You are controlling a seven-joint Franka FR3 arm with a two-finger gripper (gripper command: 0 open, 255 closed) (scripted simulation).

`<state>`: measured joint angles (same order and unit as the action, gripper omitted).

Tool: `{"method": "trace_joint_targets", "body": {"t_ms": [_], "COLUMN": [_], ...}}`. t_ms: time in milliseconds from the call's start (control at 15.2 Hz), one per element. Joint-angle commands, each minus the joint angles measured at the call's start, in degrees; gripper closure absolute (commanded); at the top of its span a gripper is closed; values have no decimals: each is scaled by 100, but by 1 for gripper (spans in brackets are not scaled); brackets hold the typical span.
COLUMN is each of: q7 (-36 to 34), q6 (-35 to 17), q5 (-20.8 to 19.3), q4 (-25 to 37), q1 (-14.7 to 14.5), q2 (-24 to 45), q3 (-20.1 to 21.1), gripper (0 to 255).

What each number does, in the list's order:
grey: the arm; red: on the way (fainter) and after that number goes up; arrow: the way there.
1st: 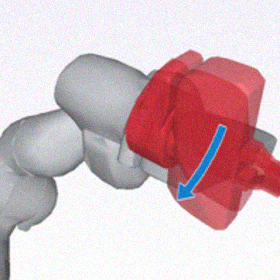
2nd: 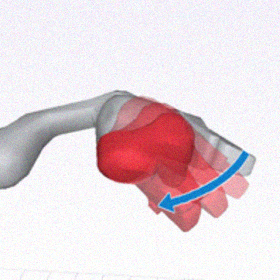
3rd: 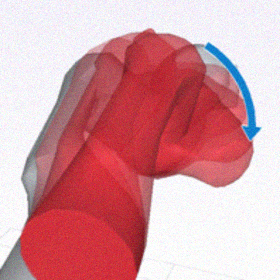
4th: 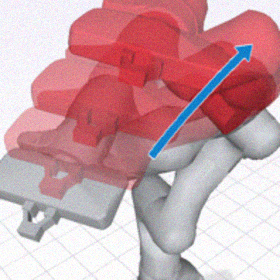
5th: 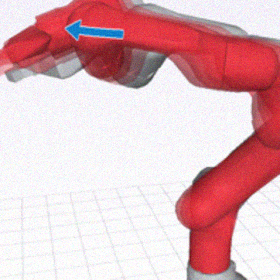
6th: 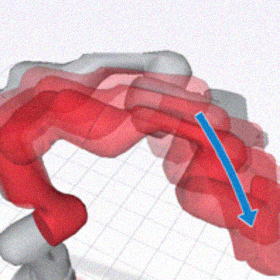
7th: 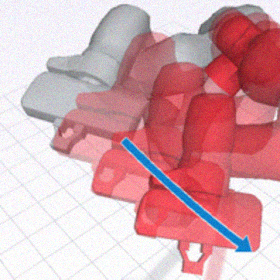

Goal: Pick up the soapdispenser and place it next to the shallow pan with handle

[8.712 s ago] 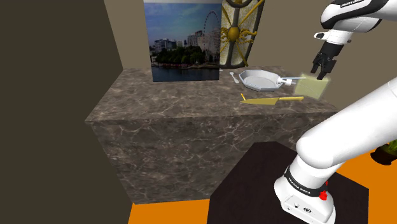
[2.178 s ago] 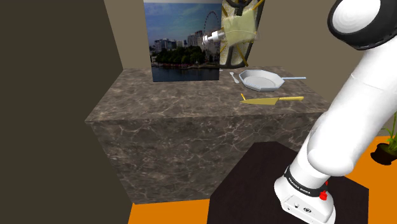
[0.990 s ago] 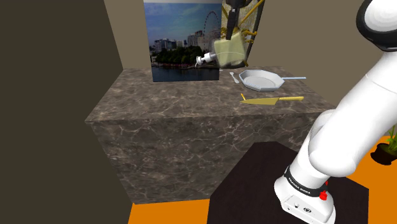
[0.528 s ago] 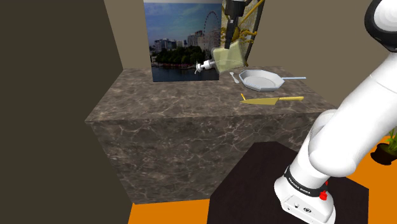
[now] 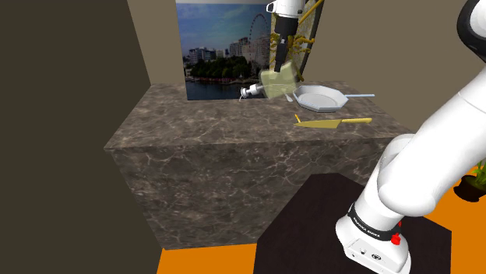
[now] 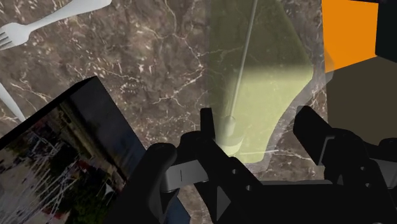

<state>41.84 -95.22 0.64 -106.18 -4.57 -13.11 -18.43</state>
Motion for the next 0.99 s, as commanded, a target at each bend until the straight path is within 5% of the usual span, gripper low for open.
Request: {"method": "trace_joint_targets", "body": {"t_ms": [0,924], "q7": [7,65], "q6": [-156,-1233], "q5": [1,-13], "q4": [-149,-1261], "q1": [2,25], "q2": [2,-32], "q3": [-3,-33], "gripper": [255,255]}}
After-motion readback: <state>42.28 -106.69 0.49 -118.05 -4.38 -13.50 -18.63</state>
